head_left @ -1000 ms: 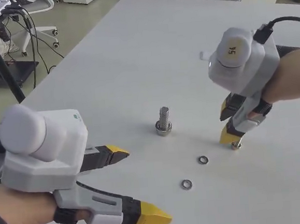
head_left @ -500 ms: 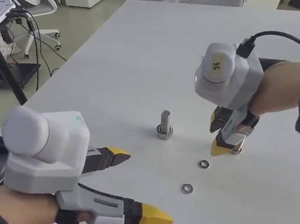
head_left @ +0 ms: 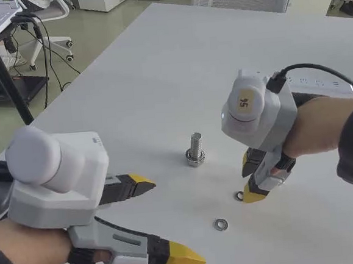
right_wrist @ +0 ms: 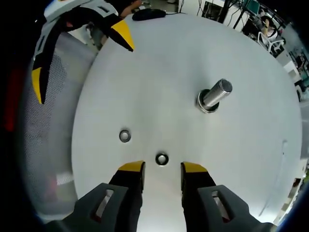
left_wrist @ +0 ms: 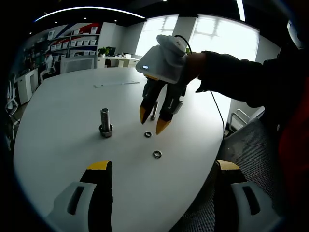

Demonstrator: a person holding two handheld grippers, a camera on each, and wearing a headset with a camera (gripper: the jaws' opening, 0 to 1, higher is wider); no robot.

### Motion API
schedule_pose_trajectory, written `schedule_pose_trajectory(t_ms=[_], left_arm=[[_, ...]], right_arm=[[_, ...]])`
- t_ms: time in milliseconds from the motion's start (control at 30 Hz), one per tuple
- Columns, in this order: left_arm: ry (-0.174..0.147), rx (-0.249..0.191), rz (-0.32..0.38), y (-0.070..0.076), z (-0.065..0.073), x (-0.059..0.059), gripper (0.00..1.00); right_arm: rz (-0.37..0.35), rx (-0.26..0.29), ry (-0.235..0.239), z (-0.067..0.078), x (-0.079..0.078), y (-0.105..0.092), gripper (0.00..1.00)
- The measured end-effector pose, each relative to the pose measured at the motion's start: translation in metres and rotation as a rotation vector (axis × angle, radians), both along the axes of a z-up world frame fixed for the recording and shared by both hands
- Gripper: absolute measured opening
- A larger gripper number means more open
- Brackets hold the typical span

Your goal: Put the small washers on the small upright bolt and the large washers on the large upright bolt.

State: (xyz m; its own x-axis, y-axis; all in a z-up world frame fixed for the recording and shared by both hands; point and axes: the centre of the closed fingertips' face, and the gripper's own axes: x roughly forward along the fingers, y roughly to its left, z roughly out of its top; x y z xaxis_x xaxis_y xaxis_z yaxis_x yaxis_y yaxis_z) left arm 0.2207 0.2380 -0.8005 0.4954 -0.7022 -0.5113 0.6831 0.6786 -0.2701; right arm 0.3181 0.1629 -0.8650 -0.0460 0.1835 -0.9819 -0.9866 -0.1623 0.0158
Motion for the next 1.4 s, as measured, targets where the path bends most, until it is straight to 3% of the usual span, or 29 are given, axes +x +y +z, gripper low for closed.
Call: schedule_pose_trajectory(t_ms=[467, 967, 1400], left_arm=[[-0.003, -0.002, 0.002, 0.0, 0.001, 0.0, 0.87], [-0.005, -0.005, 0.002, 0.0, 0.002, 0.001, 0.87], [-0.003, -0.005, 0.002, 0.0, 0.002, 0.0, 0.86]], right_arm=[[-0.013, -0.008, 0.016, -0.014, -0.004, 0.001, 0.24], [0.006, -0.013, -0.035, -0.015, -0.002, 0.001, 0.19], [0.007, -0.001, -0.037, -0.014, -0.004, 0.002, 0.15]])
